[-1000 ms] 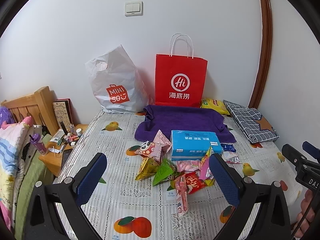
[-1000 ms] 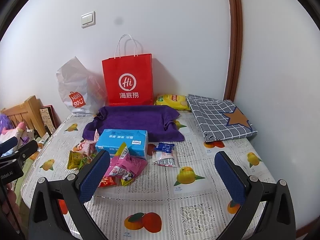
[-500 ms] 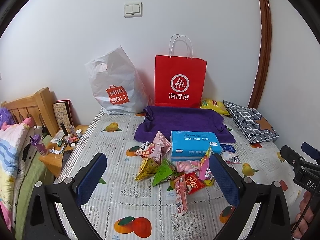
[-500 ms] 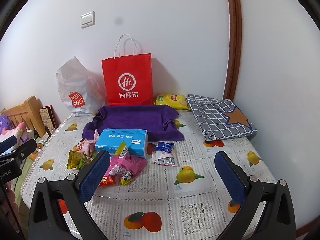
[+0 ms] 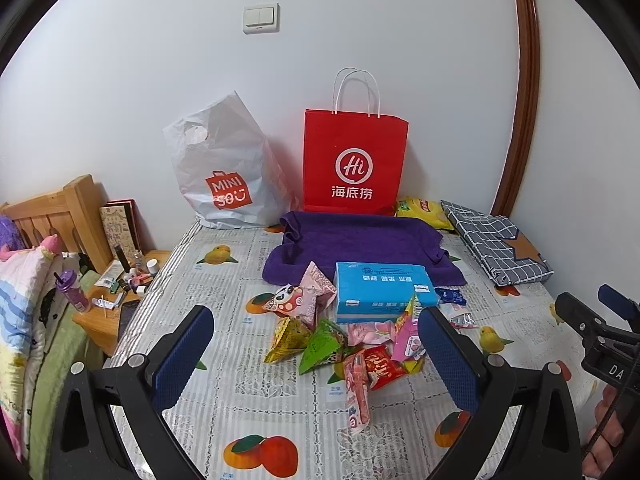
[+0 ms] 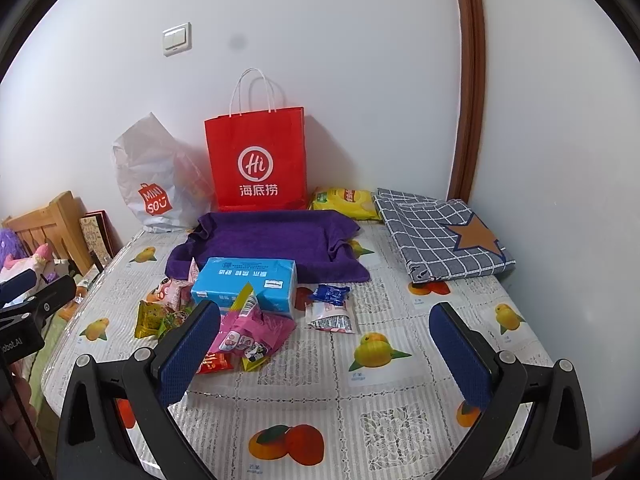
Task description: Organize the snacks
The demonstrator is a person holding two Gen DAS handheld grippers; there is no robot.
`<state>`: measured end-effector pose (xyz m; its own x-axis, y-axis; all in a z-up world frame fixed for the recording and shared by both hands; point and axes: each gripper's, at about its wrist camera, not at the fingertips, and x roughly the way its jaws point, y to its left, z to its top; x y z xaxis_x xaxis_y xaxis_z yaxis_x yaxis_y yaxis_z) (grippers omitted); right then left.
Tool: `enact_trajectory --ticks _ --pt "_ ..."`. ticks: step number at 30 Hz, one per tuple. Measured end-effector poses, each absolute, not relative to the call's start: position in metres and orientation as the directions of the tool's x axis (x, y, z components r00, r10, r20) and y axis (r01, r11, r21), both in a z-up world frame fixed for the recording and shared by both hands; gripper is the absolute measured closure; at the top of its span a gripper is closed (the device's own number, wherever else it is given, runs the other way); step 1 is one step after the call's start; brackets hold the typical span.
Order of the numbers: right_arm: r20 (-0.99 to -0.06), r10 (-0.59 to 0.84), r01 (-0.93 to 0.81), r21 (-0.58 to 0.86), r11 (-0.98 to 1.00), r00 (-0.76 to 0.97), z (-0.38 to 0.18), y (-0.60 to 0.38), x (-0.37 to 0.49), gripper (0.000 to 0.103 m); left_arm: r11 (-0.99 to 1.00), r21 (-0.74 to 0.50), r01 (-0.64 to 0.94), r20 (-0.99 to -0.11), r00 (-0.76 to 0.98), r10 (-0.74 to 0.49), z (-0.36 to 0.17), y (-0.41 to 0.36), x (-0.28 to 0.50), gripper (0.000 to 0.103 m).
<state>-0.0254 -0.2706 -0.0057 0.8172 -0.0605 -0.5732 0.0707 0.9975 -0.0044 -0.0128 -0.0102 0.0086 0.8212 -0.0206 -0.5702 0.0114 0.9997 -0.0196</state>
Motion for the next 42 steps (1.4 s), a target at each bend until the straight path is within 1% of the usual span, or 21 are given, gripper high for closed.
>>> enact_trajectory --ticks 8,12,16,23,26,32,35,37,39,42 --pt "-0.571 -0.053 0.063 -0.002 0.998 0.819 -0.001 -0.27 -0.014 0.0 1.0 -0.008 0.012 -0.569 0.822 -0.014 0.013 -0.013 -0.001 0.0" --pt "-0.575 -0.028 0.043 0.014 0.999 0.817 -0.001 -0.268 -0.007 0.0 1.0 -0.001 0.002 -0.567 0.824 -0.002 0.014 -0.011 0.004 0.0" --pt "-0.58 -0.038 0.04 -0.01 0.999 0.814 0.0 -0.264 0.0 0.0 1.0 0.007 0.0 -0.573 0.82 0.004 0.013 -0.011 0.01 0.0" --pt "-0.593 -0.016 0.011 -0.011 1.0 0.805 0.003 -0.259 0.015 0.0 1.0 0.007 0.01 -0.577 0.817 -0.004 0.012 -0.012 0.018 0.0" --pt "-0.596 -0.023 0.017 -0.015 1.0 0.802 0.003 -0.258 0.02 0.0 1.0 0.006 0.011 -0.584 0.812 -0.006 0.011 -0.012 0.023 0.0" --pt "-0.605 -0.033 0.027 -0.019 0.999 0.795 0.0 -0.261 0.031 0.0 0.999 0.043 -0.026 -0.584 0.81 0.046 0.009 -0.011 0.032 0.0" --pt "-0.605 -0.071 0.063 -0.034 0.997 0.793 -0.004 -0.264 0.039 0.0 0.999 0.04 -0.021 -0.586 0.809 0.041 0.008 -0.008 0.039 0.0" --pt "-0.612 -0.091 0.086 -0.038 0.996 0.786 -0.007 -0.268 0.043 0.0 0.999 0.036 -0.026 -0.597 0.801 0.042 0.006 -0.005 0.046 0.0" --pt "-0.635 -0.088 0.073 -0.049 0.996 0.768 -0.013 -0.27 0.054 0.0 0.999 0.028 -0.031 -0.607 0.794 0.042 0.003 -0.002 0.053 0.0" --pt "-0.655 -0.068 0.04 -0.057 0.998 0.752 -0.02 -0.272 0.067 0.0 0.998 0.027 -0.05 -0.591 0.805 0.056 0.001 0.002 0.061 0.0"
